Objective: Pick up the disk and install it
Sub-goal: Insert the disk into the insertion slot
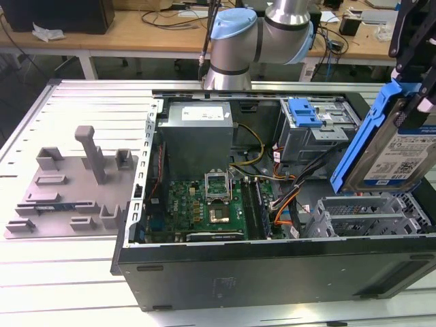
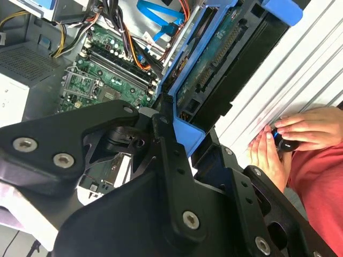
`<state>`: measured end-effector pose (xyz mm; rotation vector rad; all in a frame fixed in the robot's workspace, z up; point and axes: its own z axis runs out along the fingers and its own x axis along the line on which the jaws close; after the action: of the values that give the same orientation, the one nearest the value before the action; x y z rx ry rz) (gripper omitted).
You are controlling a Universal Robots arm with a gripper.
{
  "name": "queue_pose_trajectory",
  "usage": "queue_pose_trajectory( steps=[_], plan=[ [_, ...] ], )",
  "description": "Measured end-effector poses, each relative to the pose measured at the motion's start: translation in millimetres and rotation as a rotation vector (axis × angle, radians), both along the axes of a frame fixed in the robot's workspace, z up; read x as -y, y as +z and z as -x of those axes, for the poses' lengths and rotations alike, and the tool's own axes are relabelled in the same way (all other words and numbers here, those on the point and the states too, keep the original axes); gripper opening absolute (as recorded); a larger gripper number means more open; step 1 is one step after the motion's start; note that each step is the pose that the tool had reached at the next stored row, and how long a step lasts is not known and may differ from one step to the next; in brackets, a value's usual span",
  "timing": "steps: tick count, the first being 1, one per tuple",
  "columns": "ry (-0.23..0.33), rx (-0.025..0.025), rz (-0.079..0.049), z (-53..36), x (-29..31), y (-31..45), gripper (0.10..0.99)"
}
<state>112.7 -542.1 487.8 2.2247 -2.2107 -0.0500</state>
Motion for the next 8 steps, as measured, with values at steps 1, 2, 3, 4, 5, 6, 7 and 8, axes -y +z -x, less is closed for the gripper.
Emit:
queue_pose_trajectory(
  steps=[1,2,3,4,5,6,7,8],
  plan=[
    [0.0,0.0,0.0,0.0,0.0,-0.3,0.369],
    [0.0,0.0,0.0,0.0,0.0,-0.5,0.369],
    [0.001,0.0001,0.0,0.0,0.0,-0.8,0.369],
    [0.002,0.0,0.0,0.0,0.0,-1.1,0.369],
    [0.003,0.0001,0.0,0.0,0.0,-1.5,0.369],
    [0.004,0.0001,0.0,0.0,0.0,-1.7,0.369],
    [0.005,0.0,0.0,0.0,0.0,-2.1,0.369],
    [0.006,0.0,0.0,0.0,0.0,-2.2,0.369]
  ],
)
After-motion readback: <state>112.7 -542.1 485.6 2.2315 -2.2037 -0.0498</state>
